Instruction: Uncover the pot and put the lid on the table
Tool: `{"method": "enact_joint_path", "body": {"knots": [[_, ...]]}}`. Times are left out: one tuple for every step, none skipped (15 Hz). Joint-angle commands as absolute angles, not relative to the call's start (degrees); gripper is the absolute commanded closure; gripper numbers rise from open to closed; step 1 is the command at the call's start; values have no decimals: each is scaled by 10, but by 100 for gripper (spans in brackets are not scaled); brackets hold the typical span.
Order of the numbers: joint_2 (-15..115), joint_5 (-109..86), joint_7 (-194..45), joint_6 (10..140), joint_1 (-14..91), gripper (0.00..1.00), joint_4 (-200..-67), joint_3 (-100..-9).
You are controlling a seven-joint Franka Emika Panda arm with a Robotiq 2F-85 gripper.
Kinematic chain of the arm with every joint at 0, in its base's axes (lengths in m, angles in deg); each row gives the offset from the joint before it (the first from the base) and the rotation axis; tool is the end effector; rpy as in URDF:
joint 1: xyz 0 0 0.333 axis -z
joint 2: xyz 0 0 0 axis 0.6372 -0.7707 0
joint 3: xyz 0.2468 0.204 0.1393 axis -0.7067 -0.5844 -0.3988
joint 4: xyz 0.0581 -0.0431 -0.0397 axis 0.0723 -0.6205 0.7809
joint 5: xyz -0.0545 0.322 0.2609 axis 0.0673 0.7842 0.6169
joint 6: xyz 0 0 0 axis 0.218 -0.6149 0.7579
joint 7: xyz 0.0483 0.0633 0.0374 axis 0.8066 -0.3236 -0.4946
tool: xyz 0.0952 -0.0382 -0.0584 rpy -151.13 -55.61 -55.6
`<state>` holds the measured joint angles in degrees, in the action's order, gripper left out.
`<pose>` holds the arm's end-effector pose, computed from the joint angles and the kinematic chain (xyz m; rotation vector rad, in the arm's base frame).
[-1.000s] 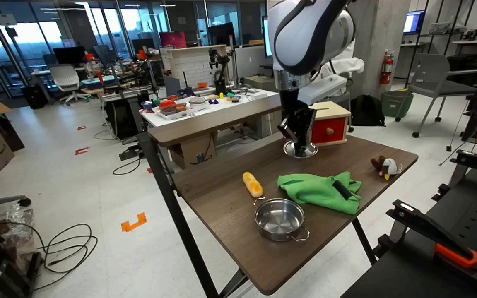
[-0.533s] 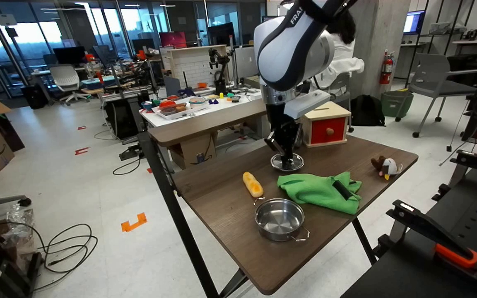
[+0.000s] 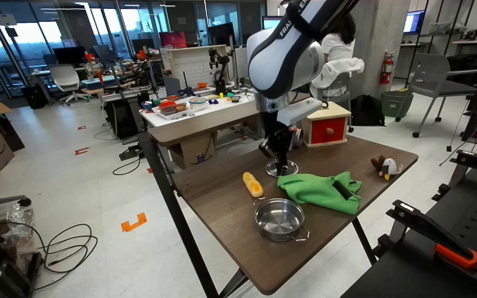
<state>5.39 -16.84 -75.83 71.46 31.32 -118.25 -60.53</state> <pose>0.7433 0.1266 0.0522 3.0361 0.3235 -0.1692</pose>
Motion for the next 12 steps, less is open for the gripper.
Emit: {"method": "enact_joint_path", "body": {"knots": [[32,-158,-772,679,308,53,-1139,-607],[36,-158,-771,676,306,47,-1140,-607],[39,-158,-772,674,306,41,-1141,-608],[50,-158,-773,678,306,32,-1151,-610],[61,-156,-774,682,306,26,-1160,-613],[86,-153,-768,693,306,17,-1185,-616],[100,-149,-773,698,309,11,-1198,-622],[120,-143,-786,695,315,2,-1216,-633],[131,-143,-802,688,316,1,-1226,-637],[82,-149,-777,696,303,0,-1174,-619],[92,-148,-778,696,302,6,-1180,-620],[92,-148,-778,696,301,0,-1179,-619]]}}
